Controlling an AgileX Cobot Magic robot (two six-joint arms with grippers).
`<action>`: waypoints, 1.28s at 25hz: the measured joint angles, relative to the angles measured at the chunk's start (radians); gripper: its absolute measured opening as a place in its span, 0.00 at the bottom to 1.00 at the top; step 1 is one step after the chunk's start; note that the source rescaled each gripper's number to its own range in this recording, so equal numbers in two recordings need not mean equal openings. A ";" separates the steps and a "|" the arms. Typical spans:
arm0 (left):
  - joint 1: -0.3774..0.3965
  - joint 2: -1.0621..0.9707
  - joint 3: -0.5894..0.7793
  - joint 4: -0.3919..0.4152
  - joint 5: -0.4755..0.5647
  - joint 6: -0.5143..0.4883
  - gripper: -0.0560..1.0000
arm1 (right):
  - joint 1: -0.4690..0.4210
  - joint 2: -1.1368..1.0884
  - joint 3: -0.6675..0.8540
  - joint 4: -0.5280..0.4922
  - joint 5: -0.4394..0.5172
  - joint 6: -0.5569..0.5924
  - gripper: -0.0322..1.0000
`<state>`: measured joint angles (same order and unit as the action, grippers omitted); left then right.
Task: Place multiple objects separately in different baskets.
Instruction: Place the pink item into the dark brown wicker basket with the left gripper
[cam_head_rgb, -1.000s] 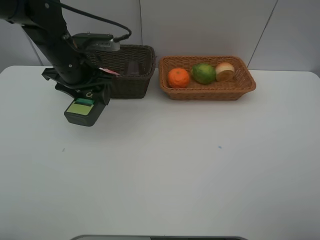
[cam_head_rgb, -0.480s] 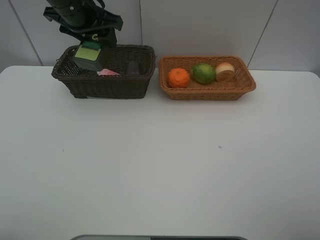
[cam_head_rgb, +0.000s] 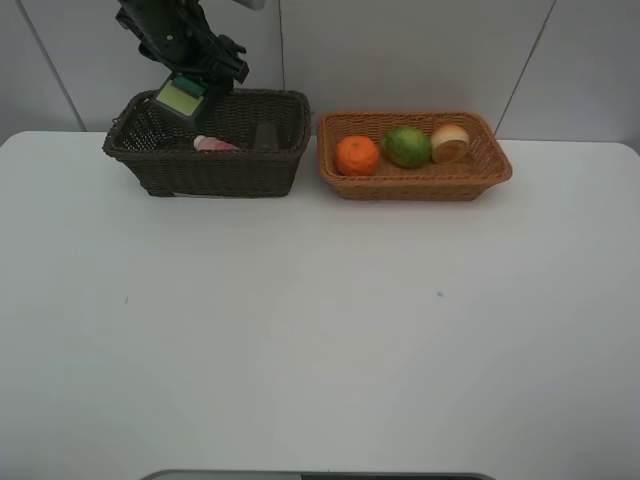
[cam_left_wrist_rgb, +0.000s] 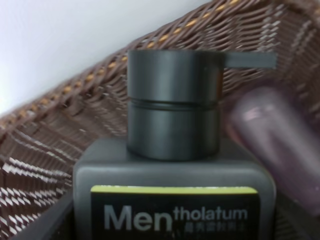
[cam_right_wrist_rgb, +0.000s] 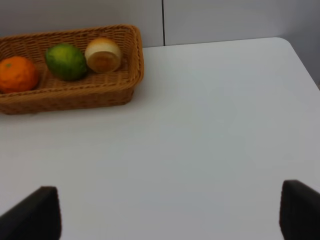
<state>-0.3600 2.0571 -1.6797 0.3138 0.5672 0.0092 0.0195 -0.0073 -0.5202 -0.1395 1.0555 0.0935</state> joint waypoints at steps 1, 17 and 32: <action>0.001 0.008 -0.001 0.023 -0.014 0.005 0.81 | 0.000 0.000 0.000 0.000 0.000 0.000 0.93; 0.001 0.113 0.001 0.226 -0.107 0.061 0.81 | 0.000 0.000 0.000 0.000 0.000 0.000 0.93; 0.001 0.150 0.002 0.160 -0.107 0.062 0.81 | 0.000 0.000 0.000 0.000 0.000 0.000 0.93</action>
<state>-0.3588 2.2073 -1.6777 0.4734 0.4601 0.0712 0.0195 -0.0073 -0.5202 -0.1395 1.0555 0.0935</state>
